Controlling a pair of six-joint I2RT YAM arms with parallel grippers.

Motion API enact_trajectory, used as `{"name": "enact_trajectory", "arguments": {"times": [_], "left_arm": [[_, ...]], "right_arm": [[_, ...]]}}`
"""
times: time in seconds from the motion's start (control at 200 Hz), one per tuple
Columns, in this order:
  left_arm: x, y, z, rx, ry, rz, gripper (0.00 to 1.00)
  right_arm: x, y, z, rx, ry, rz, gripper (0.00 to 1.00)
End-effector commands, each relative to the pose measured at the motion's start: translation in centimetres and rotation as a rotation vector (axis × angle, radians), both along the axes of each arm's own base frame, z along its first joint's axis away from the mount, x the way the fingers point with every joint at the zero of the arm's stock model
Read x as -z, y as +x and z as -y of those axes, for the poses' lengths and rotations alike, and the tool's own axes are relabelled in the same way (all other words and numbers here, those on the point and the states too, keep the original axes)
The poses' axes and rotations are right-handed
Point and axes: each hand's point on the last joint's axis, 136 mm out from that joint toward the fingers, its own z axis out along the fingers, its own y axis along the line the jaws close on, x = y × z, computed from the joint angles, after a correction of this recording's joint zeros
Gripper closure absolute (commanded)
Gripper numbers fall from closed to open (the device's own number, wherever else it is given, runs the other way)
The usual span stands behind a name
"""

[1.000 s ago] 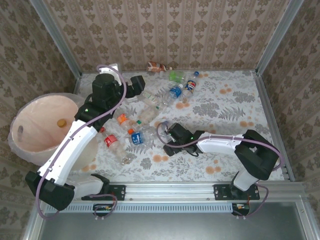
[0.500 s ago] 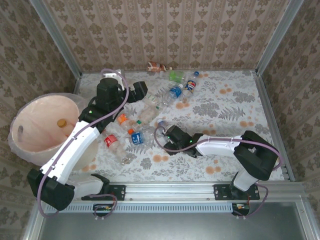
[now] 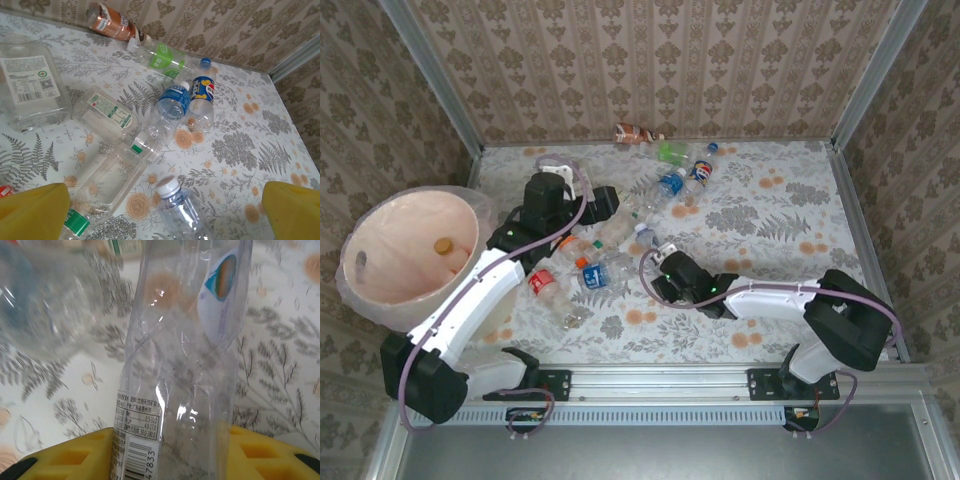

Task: Put the plastic bottles in the bin

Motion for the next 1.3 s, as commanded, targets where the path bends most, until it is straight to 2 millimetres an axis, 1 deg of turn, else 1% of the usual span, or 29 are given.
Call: {"name": "enact_trajectory", "arguments": {"times": [0.0,0.085,0.12,0.13,0.14,0.235,0.34,0.425,0.515,0.6,0.705,0.84,1.0,1.02,1.135,1.18,1.24,1.295], "left_arm": [[-2.2,-1.1,0.5,0.073,0.018,0.068,0.00],[-2.5,-1.6,1.1,0.121,-0.010,0.084,0.00],[-2.9,-2.1,1.9,0.174,-0.040,0.099,0.00],[-3.1,-2.2,2.1,0.186,-0.048,0.103,0.00],[-3.1,-2.3,2.4,0.202,-0.055,0.105,0.00],[-3.9,-3.2,4.3,0.317,-0.119,0.125,0.00],[-3.6,-3.0,5.1,0.342,-0.150,0.110,0.00],[-3.0,-2.8,6.0,0.369,-0.166,0.087,0.00],[-2.5,-3.1,7.5,0.437,-0.183,0.077,0.00],[-1.3,-2.5,8.1,0.414,-0.171,0.057,0.00],[-0.5,-2.4,9.4,0.437,-0.191,0.032,0.00],[0.8,-1.5,9.8,0.394,-0.189,-0.003,0.00],[1.7,-1.3,11.2,0.436,-0.213,-0.049,0.01],[1.7,-1.3,11.3,0.438,-0.215,-0.050,0.03],[1.5,-1.4,11.8,0.456,-0.240,-0.036,0.26],[1.2,-1.5,12.0,0.475,-0.252,-0.032,0.33],[1.0,-1.8,12.3,0.501,-0.262,-0.035,0.40],[0.9,-1.8,12.3,0.500,-0.261,-0.033,0.44]], "right_arm": [[-3.8,1.3,-0.6,0.027,0.145,0.104,0.57],[-5.7,1.8,-0.9,0.027,0.264,0.123,0.58],[-5.9,2.0,-1.0,0.029,0.306,0.118,0.59],[-7.0,2.0,-0.8,0.032,0.337,0.134,0.59],[-7.4,2.0,-0.9,0.032,0.358,0.139,0.59],[-9.5,2.5,-0.8,0.030,0.505,0.158,0.59],[-11.1,2.4,-1.3,-0.012,0.606,0.176,0.60],[-11.8,2.1,-1.9,-0.059,0.634,0.174,0.59],[-12.5,1.7,-2.3,-0.089,0.672,0.180,0.59],[-13.1,1.6,-2.6,-0.106,0.699,0.182,0.59],[-13.7,1.5,-2.9,-0.124,0.712,0.186,0.59],[-14.2,1.3,-3.2,-0.148,0.725,0.196,0.59],[-14.6,1.2,-3.5,-0.169,0.734,0.202,0.59],[-14.7,1.2,-3.5,-0.169,0.733,0.203,0.59],[-14.8,1.1,-3.5,-0.175,0.732,0.210,0.59],[-14.8,1.0,-3.6,-0.183,0.732,0.209,0.58],[-15.0,0.7,-3.9,-0.212,0.733,0.208,0.58],[-15.2,0.5,-4.2,-0.237,0.730,0.204,0.57]]}}
